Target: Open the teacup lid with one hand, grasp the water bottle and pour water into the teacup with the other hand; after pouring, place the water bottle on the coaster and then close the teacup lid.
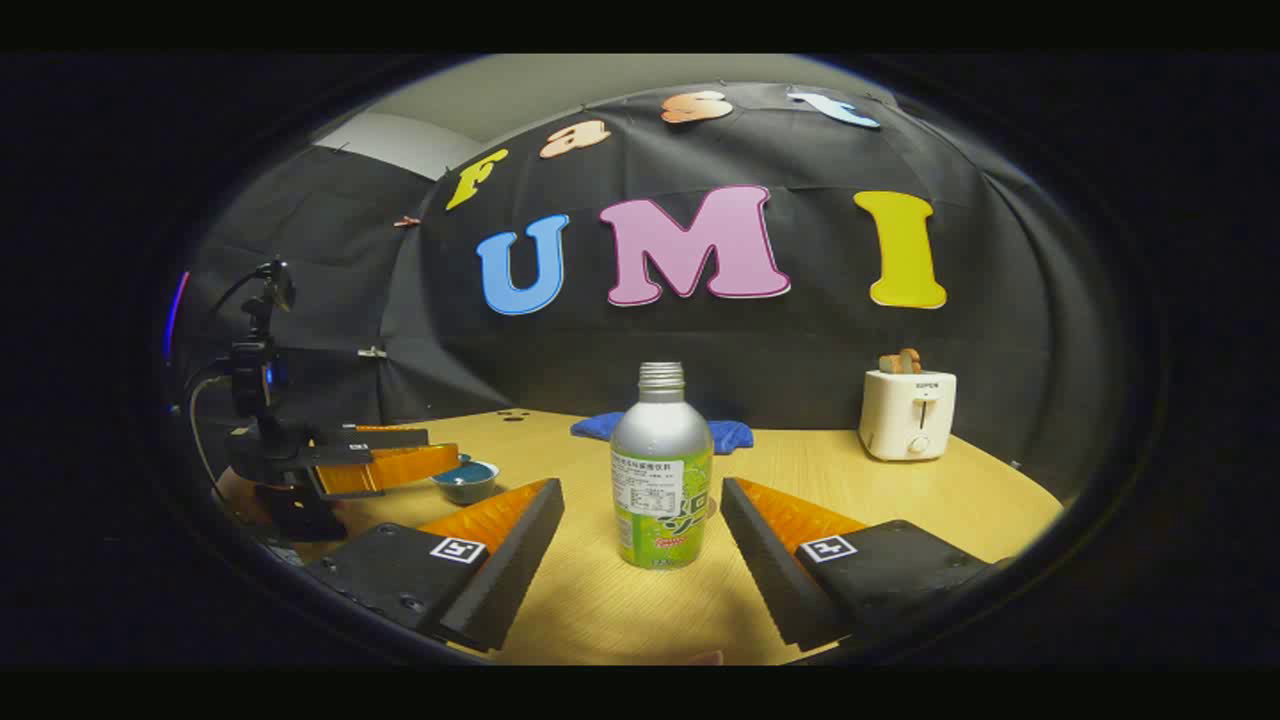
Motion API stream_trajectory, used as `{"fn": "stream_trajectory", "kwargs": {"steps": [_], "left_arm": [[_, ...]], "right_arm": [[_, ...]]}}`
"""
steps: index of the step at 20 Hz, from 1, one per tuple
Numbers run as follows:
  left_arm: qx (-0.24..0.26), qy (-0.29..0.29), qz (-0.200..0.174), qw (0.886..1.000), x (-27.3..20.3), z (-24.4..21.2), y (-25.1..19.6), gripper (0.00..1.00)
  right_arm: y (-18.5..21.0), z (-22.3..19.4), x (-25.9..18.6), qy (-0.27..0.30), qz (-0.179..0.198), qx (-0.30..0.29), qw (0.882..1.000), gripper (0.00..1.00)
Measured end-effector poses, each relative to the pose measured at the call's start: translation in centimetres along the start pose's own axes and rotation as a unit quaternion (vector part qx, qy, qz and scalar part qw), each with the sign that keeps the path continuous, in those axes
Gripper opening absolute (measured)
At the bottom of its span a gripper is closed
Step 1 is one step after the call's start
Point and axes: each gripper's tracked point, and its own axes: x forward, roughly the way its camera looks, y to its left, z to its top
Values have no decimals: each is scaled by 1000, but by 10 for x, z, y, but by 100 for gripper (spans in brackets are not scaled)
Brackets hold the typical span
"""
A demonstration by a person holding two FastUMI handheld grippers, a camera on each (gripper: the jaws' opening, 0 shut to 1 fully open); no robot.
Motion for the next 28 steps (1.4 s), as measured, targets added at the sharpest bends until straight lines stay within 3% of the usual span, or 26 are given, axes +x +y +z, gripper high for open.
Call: {"fn": "stream_trajectory", "kwargs": {"steps": [21, 28], "left_arm": [[12, 19, 22, 1000, 17, -7, 16, 97], [28, 49, 8, 998, 35, -15, 14, 83]], "right_arm": [[-4, -3, 5, 7, -5, -6, 1000, 98], [-10, -6, 6, 11, -14, -2, 1000, 98]]}}
